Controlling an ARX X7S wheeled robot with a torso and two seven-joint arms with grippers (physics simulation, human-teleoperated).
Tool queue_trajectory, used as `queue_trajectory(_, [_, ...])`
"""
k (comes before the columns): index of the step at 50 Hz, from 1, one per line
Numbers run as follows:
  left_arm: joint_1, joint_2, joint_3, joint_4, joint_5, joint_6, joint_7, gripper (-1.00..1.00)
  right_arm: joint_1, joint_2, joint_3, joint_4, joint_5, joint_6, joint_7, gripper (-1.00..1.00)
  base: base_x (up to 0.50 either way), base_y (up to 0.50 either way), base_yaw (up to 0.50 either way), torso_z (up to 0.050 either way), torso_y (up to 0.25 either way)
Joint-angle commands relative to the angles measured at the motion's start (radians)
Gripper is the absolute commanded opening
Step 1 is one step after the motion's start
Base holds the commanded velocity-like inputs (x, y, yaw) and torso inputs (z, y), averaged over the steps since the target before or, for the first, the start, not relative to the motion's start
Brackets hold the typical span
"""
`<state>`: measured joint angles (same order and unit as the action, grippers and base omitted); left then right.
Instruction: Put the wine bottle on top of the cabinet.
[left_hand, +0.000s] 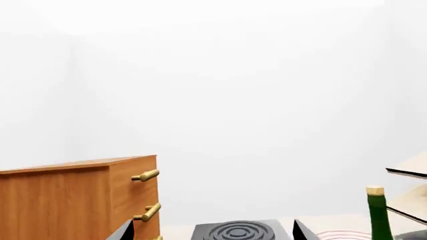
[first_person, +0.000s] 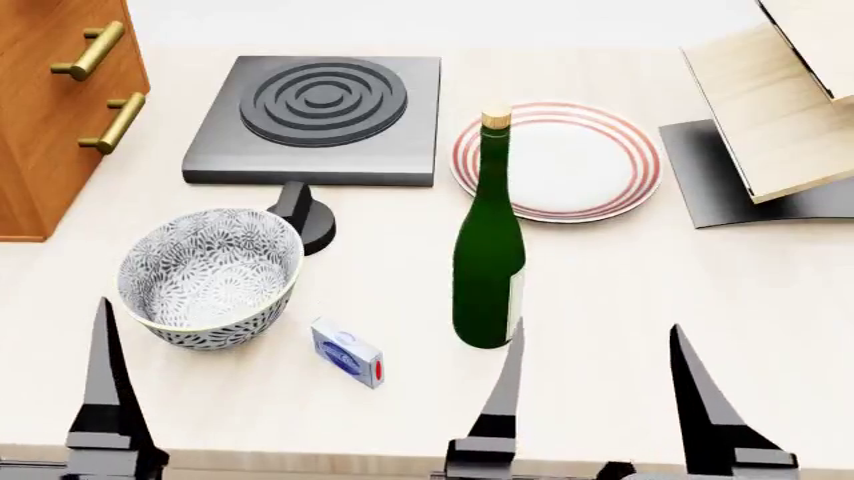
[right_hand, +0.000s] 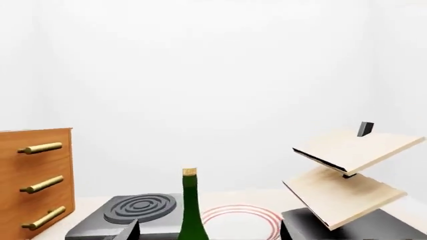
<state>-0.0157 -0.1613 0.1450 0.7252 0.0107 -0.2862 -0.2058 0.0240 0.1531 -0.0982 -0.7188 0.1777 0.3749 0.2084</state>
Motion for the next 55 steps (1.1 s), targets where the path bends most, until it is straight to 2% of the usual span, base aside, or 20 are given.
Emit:
queue_trajectory(1, [-0.036, 0.01, 0.0, 0.205, -0.01, -0.127, 0.037, 1.0, 0.033, -0.008, 0.031, -0.162, 0.03, 0.101, 0.006, 1.0, 0.0, 0.0, 0.0, 0.0, 0.0])
queue_trajectory(7, [-0.055, 0.006, 0.011, 0.255, -0.01, -0.166, 0.032, 1.0, 0.002, -0.004, 0.043, -0.166, 0.044, 0.076, 0.026, 1.0, 0.0, 0.0, 0.0, 0.0, 0.0])
queue_trajectory(18, [-0.085, 0.008, 0.051, 0.321, 0.032, -0.217, 0.033, 1.0, 0.042, 0.016, 0.055, -0.263, 0.082, 0.159, 0.052, 1.0, 0.0, 0.0, 0.0, 0.0, 0.0])
queue_trajectory(21, [-0.08, 0.034, 0.05, 0.322, 0.085, -0.208, 0.073, 1.0, 0.051, 0.022, 0.057, -0.287, 0.092, 0.175, 0.06, 1.0, 0.0, 0.0, 0.0, 0.0, 0.0])
queue_trajectory(25, [-0.065, 0.156, -0.002, 0.322, 0.157, -0.188, 0.216, 1.0, 0.057, 0.03, 0.063, -0.302, 0.106, 0.187, 0.07, 1.0, 0.0, 0.0, 0.0, 0.0, 0.0])
queue_trajectory(46, [-0.066, 0.159, -0.003, 0.322, 0.156, -0.184, 0.22, 1.0, 0.07, 0.082, 0.046, -0.309, 0.154, 0.191, 0.117, 1.0, 0.0, 0.0, 0.0, 0.0, 0.0])
queue_trajectory(55, [-0.065, 0.159, 0.001, 0.322, 0.158, -0.185, 0.219, 1.0, 0.066, 0.093, 0.049, -0.304, 0.173, 0.181, 0.129, 1.0, 0.4, 0.0, 0.0, 0.0, 0.0])
